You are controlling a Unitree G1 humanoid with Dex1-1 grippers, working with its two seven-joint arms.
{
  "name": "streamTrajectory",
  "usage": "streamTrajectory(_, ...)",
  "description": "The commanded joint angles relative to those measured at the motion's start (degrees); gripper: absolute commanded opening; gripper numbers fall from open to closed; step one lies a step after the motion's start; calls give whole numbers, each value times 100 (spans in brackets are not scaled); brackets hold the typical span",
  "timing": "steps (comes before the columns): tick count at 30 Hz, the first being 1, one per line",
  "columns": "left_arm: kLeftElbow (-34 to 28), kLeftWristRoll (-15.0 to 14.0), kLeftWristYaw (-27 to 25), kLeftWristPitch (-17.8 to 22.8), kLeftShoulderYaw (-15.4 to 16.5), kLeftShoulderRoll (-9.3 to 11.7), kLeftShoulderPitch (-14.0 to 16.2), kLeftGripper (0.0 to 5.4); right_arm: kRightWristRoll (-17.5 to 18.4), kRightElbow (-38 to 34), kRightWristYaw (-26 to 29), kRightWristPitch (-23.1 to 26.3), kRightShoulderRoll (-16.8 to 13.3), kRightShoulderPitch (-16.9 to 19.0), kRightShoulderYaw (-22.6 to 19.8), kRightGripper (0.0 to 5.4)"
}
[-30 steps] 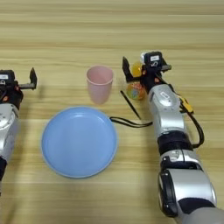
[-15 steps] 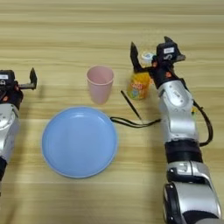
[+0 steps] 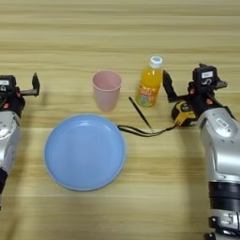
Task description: Move the objects on the table
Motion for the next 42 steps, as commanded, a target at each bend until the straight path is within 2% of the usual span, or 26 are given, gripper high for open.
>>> streamTrajectory(1, 39, 59, 37, 35, -25, -15, -73, 540, 27, -148, 95, 277, -155, 176, -9, 535)
streamTrajectory(11, 60, 56, 28, 37, -20, -1, -91, 540, -125, 446, 127, 635, -330, 188, 38, 535)
streamTrajectory(27, 104, 52, 15, 25, -14, 14, -104, 540, -309, 2050, 224, 442, -513, -271, 54, 535)
streamTrajectory(41, 106, 51, 14, 24, -13, 18, -102, 540, -349, 2528, 457, 459, -536, -357, 184, 535)
streamTrajectory(42, 102, 51, 16, 25, -14, 17, -101, 540, -335, 2533, 484, 483, -528, -350, 188, 517)
